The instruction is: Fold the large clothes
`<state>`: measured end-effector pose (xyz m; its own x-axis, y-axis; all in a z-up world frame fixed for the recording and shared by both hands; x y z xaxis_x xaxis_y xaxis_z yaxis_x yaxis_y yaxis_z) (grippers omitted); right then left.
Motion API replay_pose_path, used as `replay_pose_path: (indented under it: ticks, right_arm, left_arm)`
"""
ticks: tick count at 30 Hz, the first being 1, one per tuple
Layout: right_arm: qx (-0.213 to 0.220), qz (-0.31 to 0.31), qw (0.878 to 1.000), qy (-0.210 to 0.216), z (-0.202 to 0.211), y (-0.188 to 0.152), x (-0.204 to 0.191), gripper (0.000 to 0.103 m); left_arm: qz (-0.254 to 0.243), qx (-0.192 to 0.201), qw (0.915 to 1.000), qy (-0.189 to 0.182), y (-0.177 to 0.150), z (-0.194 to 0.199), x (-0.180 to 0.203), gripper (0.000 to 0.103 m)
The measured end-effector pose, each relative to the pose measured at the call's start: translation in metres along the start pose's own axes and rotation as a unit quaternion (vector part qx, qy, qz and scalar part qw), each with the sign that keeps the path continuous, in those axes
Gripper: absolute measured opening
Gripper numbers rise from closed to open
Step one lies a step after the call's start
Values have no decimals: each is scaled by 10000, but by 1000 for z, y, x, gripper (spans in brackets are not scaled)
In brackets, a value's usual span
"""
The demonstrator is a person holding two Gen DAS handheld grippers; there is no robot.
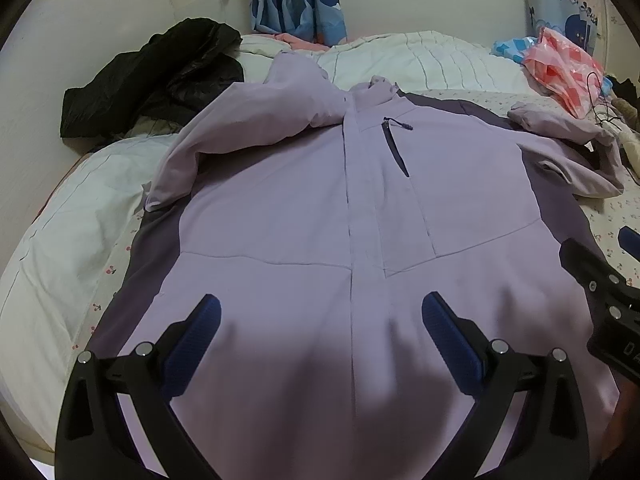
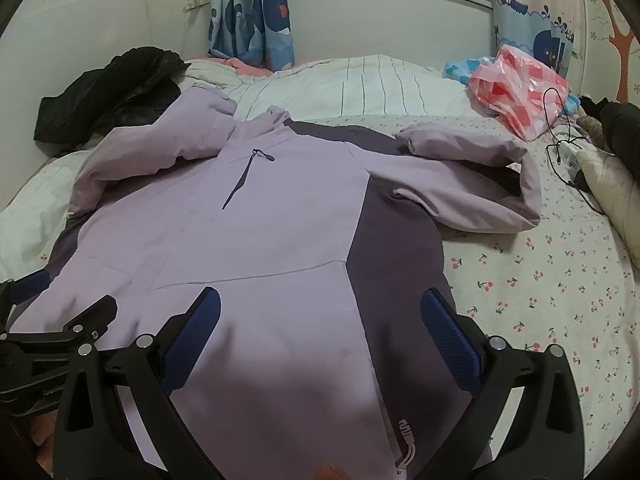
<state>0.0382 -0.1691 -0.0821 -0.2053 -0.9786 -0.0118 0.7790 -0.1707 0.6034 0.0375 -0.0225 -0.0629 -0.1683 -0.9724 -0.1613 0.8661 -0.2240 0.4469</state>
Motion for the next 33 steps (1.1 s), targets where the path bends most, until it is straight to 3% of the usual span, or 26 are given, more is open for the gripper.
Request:
replay_pose_path:
  ticks: [11,33]
  right_arm:
    - [30,59,9996,-271,2,0,2,97]
    - [-27,60,9995,-295,2,-1,4,97]
  left_arm:
    - [84,-75,9998,-178,1,-3,0,97]
    - [172,-192,9993,-275,-1,-8,0,97]
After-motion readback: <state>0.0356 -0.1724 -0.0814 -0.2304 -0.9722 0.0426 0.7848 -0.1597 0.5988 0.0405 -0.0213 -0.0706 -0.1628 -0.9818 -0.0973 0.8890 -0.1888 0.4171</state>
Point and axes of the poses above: each gripper's, at about its wrist camera, not at the fingertips, and z roughly against the way its jaws point, x to its right, y to its top, the point moved 5 cm from there along -z, roughly the way its jaws point, and after that the axes turned 13 degrees about -x, right-handed, at the moved point
